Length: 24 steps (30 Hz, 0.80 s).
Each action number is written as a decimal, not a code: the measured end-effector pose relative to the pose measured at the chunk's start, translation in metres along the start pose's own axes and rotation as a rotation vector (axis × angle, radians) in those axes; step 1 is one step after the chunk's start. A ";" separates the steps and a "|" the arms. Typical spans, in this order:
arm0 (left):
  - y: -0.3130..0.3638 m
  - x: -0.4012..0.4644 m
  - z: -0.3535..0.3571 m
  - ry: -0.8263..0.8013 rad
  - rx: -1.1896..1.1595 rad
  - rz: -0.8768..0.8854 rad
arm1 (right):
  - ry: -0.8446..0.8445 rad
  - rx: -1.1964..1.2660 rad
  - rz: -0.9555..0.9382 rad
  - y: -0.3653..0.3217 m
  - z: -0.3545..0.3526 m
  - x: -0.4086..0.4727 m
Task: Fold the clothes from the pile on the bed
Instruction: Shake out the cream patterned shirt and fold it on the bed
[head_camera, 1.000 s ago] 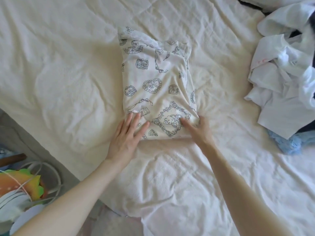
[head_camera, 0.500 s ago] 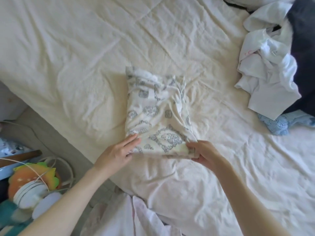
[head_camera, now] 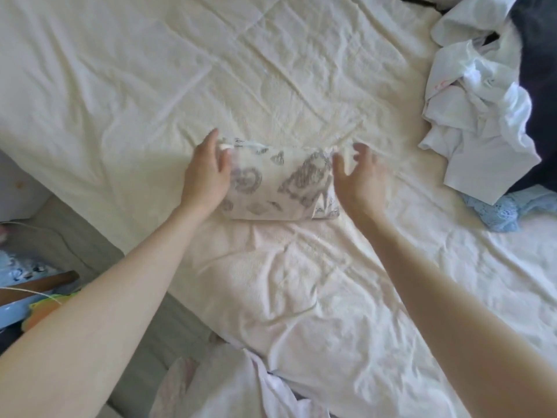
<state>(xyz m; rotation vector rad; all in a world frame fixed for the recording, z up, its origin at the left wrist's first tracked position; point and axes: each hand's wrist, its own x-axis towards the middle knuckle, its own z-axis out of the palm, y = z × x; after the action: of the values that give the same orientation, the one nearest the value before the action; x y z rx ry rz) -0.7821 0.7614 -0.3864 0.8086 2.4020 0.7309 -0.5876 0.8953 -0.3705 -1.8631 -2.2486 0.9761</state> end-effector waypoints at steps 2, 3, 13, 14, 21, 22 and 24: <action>0.001 0.002 0.022 -0.108 0.198 0.165 | -0.036 -0.243 -0.319 -0.005 0.023 -0.005; -0.001 0.000 0.032 -0.130 0.315 0.272 | -0.078 -0.324 -0.420 -0.005 0.036 -0.006; -0.049 0.005 0.094 -0.014 0.649 0.476 | -0.083 -0.379 -0.438 0.046 0.125 0.009; -0.053 0.007 0.101 0.005 0.652 0.479 | -0.063 -0.371 -0.444 0.049 0.132 0.012; -0.050 0.012 0.100 -0.122 0.688 0.420 | -0.129 -0.361 -0.403 0.046 0.131 0.014; -0.046 0.011 0.096 -0.159 0.692 0.401 | -0.158 -0.348 -0.388 0.041 0.126 0.013; -0.038 0.011 0.083 -0.211 0.643 0.405 | -0.208 -0.229 -0.356 0.031 0.112 0.009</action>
<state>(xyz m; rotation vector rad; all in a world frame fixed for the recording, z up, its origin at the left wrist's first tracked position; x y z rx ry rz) -0.7551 0.7701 -0.4736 1.5689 2.3071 -0.0281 -0.6107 0.8579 -0.4784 -1.4028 -2.7916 0.9200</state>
